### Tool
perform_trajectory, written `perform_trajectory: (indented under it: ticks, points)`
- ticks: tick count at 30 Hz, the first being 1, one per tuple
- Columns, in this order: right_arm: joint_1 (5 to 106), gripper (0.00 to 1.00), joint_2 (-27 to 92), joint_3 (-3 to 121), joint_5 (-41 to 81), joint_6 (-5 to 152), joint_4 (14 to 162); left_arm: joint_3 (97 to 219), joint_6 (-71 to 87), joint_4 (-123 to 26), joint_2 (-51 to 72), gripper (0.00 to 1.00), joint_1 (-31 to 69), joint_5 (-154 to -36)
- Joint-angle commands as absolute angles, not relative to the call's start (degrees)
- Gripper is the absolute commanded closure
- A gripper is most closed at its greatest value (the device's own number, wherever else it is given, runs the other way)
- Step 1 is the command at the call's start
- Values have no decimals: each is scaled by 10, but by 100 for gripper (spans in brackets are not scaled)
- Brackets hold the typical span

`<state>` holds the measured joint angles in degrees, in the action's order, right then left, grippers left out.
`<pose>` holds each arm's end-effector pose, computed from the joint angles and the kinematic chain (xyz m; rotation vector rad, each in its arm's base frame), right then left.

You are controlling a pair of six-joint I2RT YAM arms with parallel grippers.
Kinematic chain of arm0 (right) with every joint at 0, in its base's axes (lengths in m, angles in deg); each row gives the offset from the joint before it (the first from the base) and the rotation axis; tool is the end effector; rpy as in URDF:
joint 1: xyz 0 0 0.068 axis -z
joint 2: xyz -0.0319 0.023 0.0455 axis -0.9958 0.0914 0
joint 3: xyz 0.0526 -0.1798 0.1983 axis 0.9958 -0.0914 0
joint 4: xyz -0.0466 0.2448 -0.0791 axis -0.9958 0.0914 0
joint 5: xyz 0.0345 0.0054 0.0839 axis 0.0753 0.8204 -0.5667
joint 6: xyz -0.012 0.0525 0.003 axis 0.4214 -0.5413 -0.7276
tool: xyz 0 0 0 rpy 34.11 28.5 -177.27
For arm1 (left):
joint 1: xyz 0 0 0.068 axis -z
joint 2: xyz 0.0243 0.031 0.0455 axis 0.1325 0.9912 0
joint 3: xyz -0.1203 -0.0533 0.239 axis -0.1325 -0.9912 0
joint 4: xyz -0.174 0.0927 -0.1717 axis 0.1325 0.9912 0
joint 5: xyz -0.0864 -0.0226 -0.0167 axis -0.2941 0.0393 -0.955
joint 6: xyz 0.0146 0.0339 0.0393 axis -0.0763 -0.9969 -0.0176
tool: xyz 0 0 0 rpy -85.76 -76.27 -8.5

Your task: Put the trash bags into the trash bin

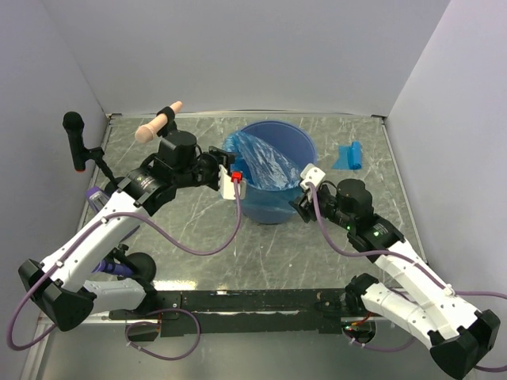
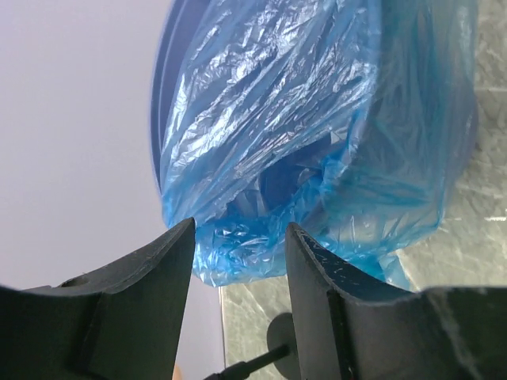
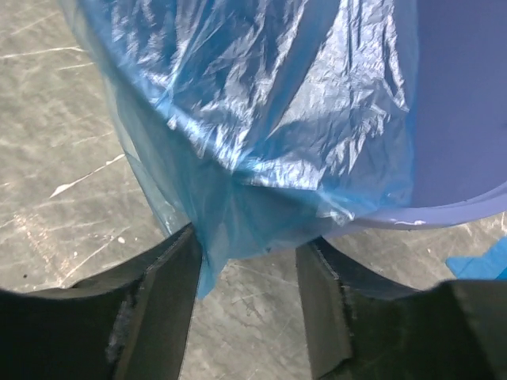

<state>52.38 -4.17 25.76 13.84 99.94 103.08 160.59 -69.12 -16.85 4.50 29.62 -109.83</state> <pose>0.1493 0.1049 0.3167 -0.9785 1.6139 0.3830 0.2006 -0.1699 0.3987 1.6792 1.0105 -0.0799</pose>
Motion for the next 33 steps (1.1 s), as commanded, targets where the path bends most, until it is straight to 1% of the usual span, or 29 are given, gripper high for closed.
perform_trajectory:
  ticks: [1, 4, 11, 17, 20, 27, 31, 33]
  points:
    - [522, 45, -42, 269, 168, 977, 991, 1605, -726, -187, 29, 46, 283, -1108]
    - [522, 45, -49, 274, 179, 974, 1014, 1603, -744, -249, 47, 46, 276, -1110]
    - [540, 41, -55, 273, 159, 974, 1019, 1645, -810, -249, 113, 46, 253, -1172]
    - [546, 41, -51, 276, 165, 986, 1006, 1674, -901, -207, 157, 45, 248, -1210]
    - [550, 41, -49, 275, 176, 995, 998, 1662, -931, -214, 164, 44, 247, -1218]
    - [566, 41, -29, 277, 187, 1031, 971, 1595, -969, -328, 165, 44, 271, -1240]
    - [642, 45, 11, 305, 126, 1031, 958, 1579, -966, -381, 182, 49, 289, -1242]
    - [683, 46, 31, 325, 93, 1031, 963, 1575, -955, -416, 196, 58, 301, -1234]
